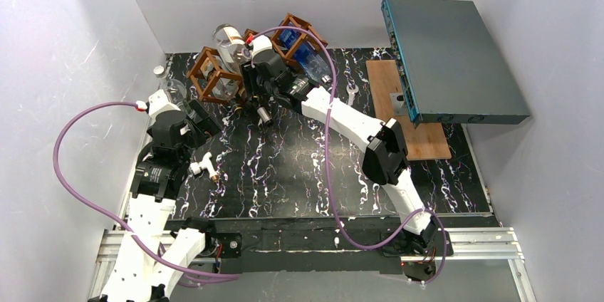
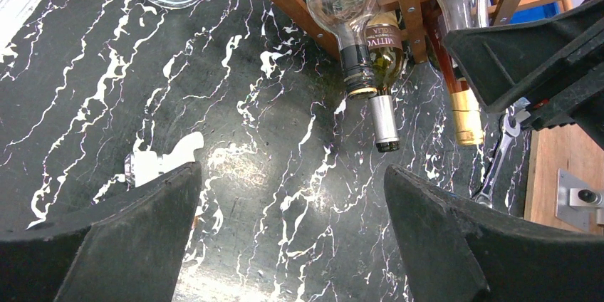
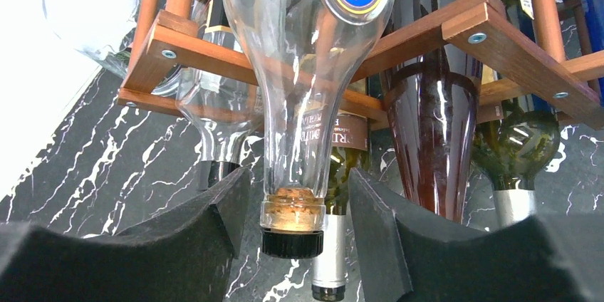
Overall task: Take the wine bottle off the wine rack
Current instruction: Pick up the wine bottle from the wine rack.
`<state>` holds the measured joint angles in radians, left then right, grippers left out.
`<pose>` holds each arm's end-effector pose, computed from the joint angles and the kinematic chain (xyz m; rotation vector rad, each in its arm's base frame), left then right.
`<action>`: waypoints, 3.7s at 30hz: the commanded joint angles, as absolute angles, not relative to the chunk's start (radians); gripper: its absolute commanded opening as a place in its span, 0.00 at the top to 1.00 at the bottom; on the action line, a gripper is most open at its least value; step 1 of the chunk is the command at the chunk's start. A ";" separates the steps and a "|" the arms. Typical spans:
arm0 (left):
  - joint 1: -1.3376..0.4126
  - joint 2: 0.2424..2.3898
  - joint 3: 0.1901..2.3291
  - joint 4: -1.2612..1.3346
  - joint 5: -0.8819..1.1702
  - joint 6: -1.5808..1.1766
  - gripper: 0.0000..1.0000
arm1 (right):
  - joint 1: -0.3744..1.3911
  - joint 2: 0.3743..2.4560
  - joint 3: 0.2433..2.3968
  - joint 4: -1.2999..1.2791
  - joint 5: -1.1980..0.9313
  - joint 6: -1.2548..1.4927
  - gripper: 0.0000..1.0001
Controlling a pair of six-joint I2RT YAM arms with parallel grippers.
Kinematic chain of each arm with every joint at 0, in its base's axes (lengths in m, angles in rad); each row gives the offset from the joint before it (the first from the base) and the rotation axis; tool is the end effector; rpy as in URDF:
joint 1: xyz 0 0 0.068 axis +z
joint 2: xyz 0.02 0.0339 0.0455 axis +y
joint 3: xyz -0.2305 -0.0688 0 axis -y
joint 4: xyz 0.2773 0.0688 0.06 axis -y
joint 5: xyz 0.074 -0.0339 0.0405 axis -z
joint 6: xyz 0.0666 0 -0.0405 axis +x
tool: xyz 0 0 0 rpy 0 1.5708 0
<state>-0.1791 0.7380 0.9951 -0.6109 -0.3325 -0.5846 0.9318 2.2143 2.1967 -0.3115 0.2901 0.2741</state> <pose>0.2311 -0.0197 0.3497 -0.5990 1.8129 -0.1970 0.3535 0.4438 0.3085 -0.4286 1.8746 0.5456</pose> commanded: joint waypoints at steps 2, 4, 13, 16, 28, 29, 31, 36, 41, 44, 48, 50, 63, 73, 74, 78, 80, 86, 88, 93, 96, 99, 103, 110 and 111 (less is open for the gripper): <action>-0.183 0.724 0.988 -0.620 -0.358 -0.571 0.01 | 0.934 2.221 2.251 -0.233 0.327 0.277 0.40; -0.183 0.723 0.987 -0.620 -0.355 -0.571 0.01 | 0.933 2.227 2.254 -0.229 0.337 0.272 0.42; -0.183 0.716 0.982 -0.620 -0.347 -0.570 0.01 | 0.933 2.232 2.259 -0.211 0.318 0.252 0.46; -0.183 0.714 0.982 -0.621 -0.345 -0.571 0.01 | 0.934 2.241 2.260 -0.206 0.315 0.249 0.46; -0.183 0.723 0.991 -0.623 -0.337 -0.565 0.01 | 0.934 2.278 2.281 -0.197 0.324 0.242 0.44; -0.182 0.724 0.993 -0.623 -0.337 -0.564 0.01 | 0.934 2.281 2.282 -0.196 0.325 0.243 0.44; -0.183 0.726 0.995 -0.623 -0.335 -0.564 0.01 | 0.933 2.286 2.284 -0.198 0.331 0.244 0.44; -0.182 0.727 0.997 -0.623 -0.332 -0.562 0.01 | 0.933 2.296 2.296 -0.191 0.339 0.235 0.44; -0.182 0.733 1.002 -0.623 -0.330 -0.560 0.01 | 0.933 2.300 2.310 -0.183 0.353 0.220 0.45; -0.182 0.736 1.005 -0.623 -0.325 -0.560 0.01 | 0.933 2.302 2.317 -0.174 0.359 0.213 0.45; -0.183 0.738 1.008 -0.624 -0.321 -0.560 0.01 | 0.933 2.311 2.326 -0.167 0.356 0.210 0.45; -0.182 0.738 1.006 -0.624 -0.321 -0.560 0.01 | 0.933 2.317 2.329 -0.163 0.354 0.210 0.45; -0.182 0.738 0.996 -0.624 -0.327 -0.560 0.01 | 0.928 2.372 2.379 -0.128 0.376 0.202 0.45; -0.183 0.739 0.992 -0.624 -0.329 -0.561 0.01 | 0.913 2.397 2.408 -0.124 0.375 0.224 0.46; -0.183 0.741 0.992 -0.624 -0.328 -0.561 0.01 | 0.913 2.400 2.408 -0.124 0.372 0.225 0.47; -0.182 0.741 0.992 -0.624 -0.328 -0.563 0.01 | 0.913 2.404 2.413 -0.128 0.350 0.218 0.58; -0.182 0.741 0.991 -0.624 -0.328 -0.563 0.01 | 0.913 2.404 2.416 -0.131 0.341 0.208 0.70; -0.183 0.739 0.991 -0.624 -0.325 -0.566 0.01 | 0.913 2.384 2.448 -0.162 0.324 0.123 0.99; -0.183 0.739 0.990 -0.624 -0.321 -0.567 0.01 | 0.913 2.375 2.460 -0.172 0.334 0.091 0.99; -0.183 0.739 0.991 -0.624 -0.309 -0.576 0.01 | 0.911 2.354 2.488 -0.197 0.385 0.060 0.99; -0.183 0.740 0.995 -0.624 -0.302 -0.577 0.01 | 0.910 2.347 2.497 -0.216 0.389 0.052 0.99; -0.182 0.743 0.998 -0.622 -0.289 -0.578 0.01 | 0.910 2.344 2.487 -0.230 0.375 0.049 0.99; -0.183 0.753 1.002 -0.602 -0.243 -0.601 0.01 | 0.910 2.348 2.444 -0.239 0.332 0.065 0.99; -0.183 0.782 0.985 -0.520 -0.166 -0.702 0.01 | 0.901 2.338 2.442 -0.273 0.223 0.061 0.40; -0.182 0.789 0.982 -0.506 -0.158 -0.723 0.01 | 0.898 2.325 2.448 -0.284 0.211 0.061 0.34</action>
<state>-0.1791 0.7757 0.9897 -0.5632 -0.1913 -0.6586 0.9066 2.3959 2.4252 -0.2867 0.2684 0.0727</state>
